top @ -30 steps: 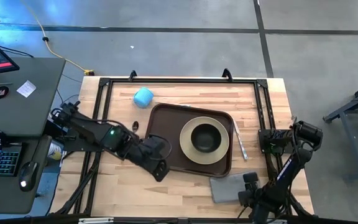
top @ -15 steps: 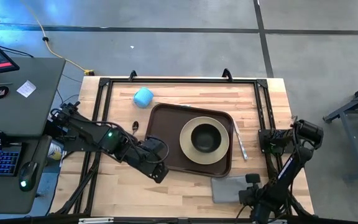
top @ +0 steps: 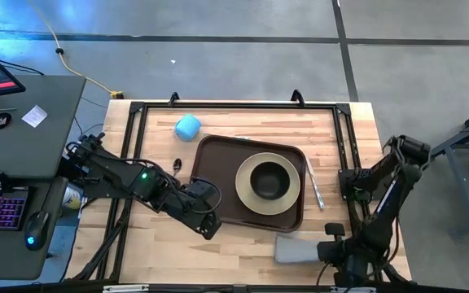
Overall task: Set up tray
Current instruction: Put the gray napkin on the dark brown serving tray to the left of the brown plate
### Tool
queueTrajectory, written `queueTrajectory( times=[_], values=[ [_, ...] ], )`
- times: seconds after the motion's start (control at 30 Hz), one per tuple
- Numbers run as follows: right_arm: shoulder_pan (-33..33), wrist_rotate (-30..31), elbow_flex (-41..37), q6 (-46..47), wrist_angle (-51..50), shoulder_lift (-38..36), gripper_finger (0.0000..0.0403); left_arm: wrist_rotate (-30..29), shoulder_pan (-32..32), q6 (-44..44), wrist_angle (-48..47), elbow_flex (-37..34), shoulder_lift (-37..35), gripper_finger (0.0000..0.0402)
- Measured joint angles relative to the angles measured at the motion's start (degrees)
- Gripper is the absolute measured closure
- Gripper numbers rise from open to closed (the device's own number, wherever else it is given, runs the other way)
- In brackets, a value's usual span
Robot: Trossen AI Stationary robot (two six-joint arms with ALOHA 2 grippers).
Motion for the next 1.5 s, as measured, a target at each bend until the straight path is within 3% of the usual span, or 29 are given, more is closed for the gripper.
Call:
queueTrajectory(
  times=[0.23,0.37,0.5,0.63,1.03,1.27,1.5],
  values=[
    [-4.9,-3.7,0.0,1.6,2.0,-9.1,0.0400,0.3,0.0,22.2,20.7,0.0,0.0,0.0234],
    [-9.9,-9.0,0.0,3.0,2.5,-13.3,0.0401,-0.1,0.0,33.3,31.9,0.0,0.0,0.0234],
    [-15.9,-16.0,0.0,5.4,5.8,-16.1,0.0402,-3.3,0.4,38.6,37.9,0.1,0.6,0.0234],
    [-21.4,-22.5,0.0,9.1,11.0,-17.0,0.0402,-3.2,1.5,38.4,39.0,0.1,2.1,0.0234],
    [-32.3,-29.3,0.1,12.0,18.8,-17.0,0.0403,3.8,2.6,35.8,37.8,0.0,6.0,0.0234],
    [-38.7,-34.3,0.1,13.4,27.5,-17.0,0.0403,2.2,2.8,43.2,36.6,0.0,6.0,0.0234],
    [-42.2,-35.4,0.1,13.7,33.0,-17.0,0.0403,1.4,3.5,53.3,35.8,0.0,6.7,0.0234]
  ],
)
